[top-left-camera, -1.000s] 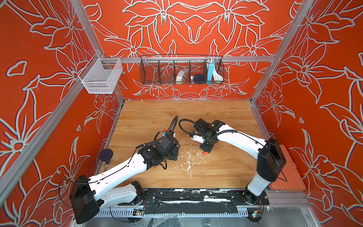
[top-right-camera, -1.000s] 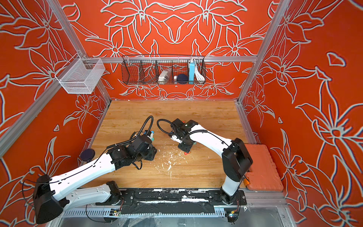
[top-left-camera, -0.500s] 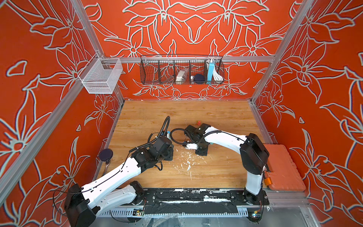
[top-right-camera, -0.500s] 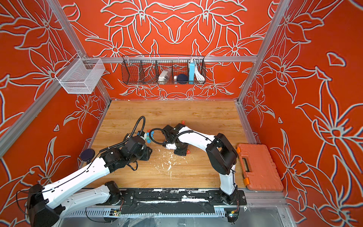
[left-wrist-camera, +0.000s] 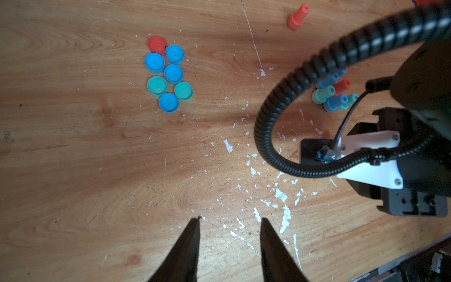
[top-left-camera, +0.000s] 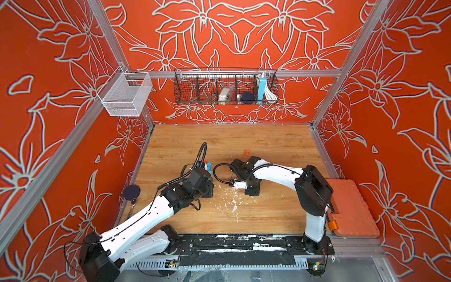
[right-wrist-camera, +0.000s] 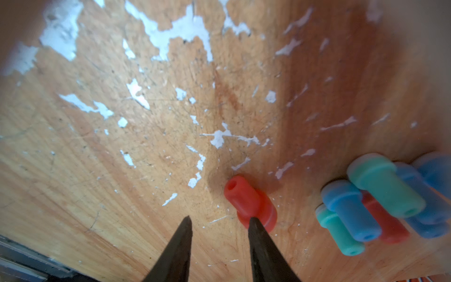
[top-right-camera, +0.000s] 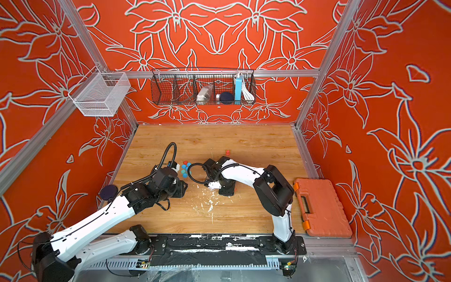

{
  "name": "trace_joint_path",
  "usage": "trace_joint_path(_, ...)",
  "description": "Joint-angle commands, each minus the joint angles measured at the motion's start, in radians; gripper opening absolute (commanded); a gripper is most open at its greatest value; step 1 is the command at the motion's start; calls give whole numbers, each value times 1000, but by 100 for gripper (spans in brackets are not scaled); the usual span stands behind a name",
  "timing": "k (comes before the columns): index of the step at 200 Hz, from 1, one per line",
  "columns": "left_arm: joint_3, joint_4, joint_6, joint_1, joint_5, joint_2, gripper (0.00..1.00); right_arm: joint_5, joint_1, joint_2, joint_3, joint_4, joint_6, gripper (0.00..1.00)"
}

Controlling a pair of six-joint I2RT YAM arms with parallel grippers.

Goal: Close the stamp cap
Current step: Pick up the stamp from the center of the board.

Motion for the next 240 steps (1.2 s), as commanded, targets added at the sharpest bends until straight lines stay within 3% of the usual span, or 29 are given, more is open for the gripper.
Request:
trace_joint_path(1,-1,1,-10,12,9,-9,41,48,-2,17,-4,30,-30,39)
trace_joint_path(78,-20,-16,-22,30,10,-55,41,70,-10,67,25,28,-26,37)
trace_joint_path(194,-33,-26,-28,58,15,-91,42,27,-30,48,-63,27,5,35)
trace_joint_path(218,-33,-35,-28,62,11,-100,42,10,-32,55,-53,12,15,30)
trace_joint_path(240,-38,-42,-28,64,9,-113,42,-6,-32,59,-26,-4,34,19)
